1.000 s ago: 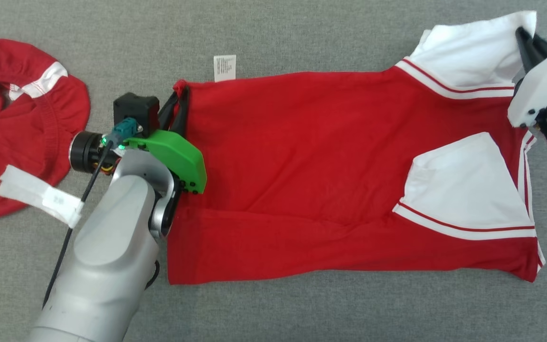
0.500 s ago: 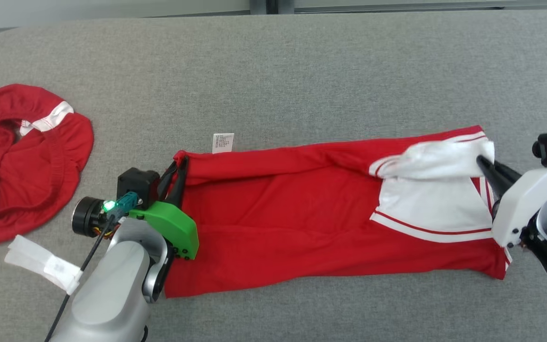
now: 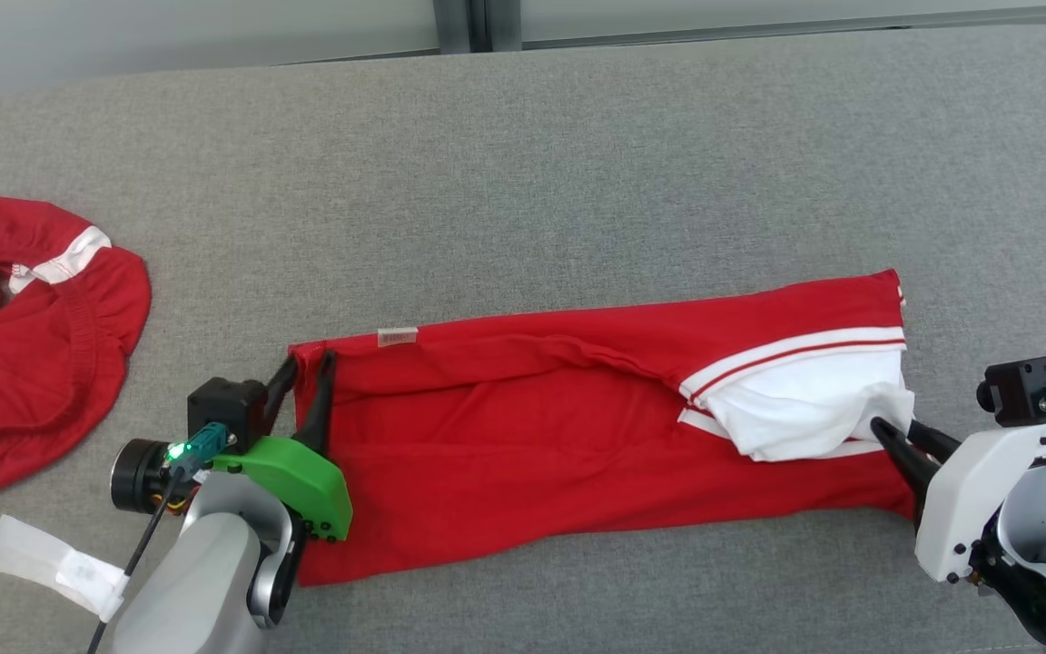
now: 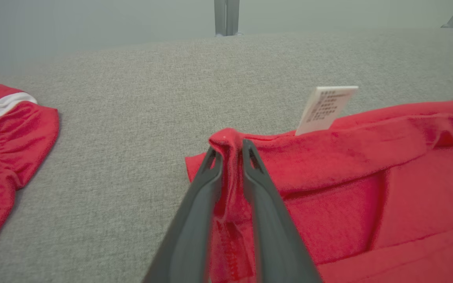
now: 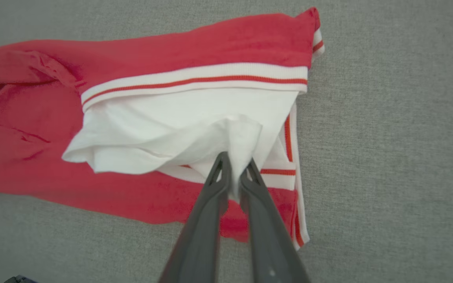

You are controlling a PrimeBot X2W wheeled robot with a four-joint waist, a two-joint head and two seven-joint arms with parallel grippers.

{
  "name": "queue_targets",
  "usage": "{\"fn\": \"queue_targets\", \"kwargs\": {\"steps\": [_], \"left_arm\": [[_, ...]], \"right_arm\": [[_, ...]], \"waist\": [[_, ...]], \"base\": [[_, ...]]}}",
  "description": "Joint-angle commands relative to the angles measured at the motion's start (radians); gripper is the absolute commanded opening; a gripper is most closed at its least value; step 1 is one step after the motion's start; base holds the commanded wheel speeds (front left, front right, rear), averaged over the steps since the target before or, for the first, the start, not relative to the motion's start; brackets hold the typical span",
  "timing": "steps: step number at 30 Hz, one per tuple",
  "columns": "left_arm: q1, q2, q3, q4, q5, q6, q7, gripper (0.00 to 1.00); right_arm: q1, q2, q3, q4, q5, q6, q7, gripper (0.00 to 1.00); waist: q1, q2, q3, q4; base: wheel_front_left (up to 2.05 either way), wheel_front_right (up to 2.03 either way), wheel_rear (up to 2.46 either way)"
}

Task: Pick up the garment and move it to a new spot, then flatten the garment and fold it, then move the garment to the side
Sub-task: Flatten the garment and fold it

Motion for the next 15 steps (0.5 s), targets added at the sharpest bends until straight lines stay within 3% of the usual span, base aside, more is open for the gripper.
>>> {"fn": "queue_targets", "kwargs": {"steps": [1,6,9,15], "left_arm": [[0.018,-0.001,0.011,-0.001,-0.007,0.008,-0.012,1.0],[0.055,-0.015,0.065,-0.053,-0.027,0.015,-0.04,1.0],[0.092,-0.032,0.151,-0.162,-0.011,0.009,-0.043,1.0],[0.223,-0.114,0.335,-0.356,0.074,-0.055,-0.043,1.0]], "right_arm": [[0.013,0.003,-0.008,-0.002,-0.015,-0.001,0.002,1.0],[0.023,0.028,-0.048,-0.018,-0.04,-0.001,-0.042,1.0],[0.019,0.051,-0.083,-0.024,-0.052,-0.001,-0.075,1.0],[0.001,0.106,-0.146,0.025,-0.082,-0.001,-0.059,1.0]], "waist": [[0.0,0.0,-0.001,0.003],[0.0,0.0,-0.017,0.016],[0.0,0.0,-0.028,0.024],[0.0,0.0,-0.049,0.04]], "base": [[0.0,0.0,0.0],[0.0,0.0,0.0],[0.0,0.0,0.0],[0.0,0.0,0.0]]}}
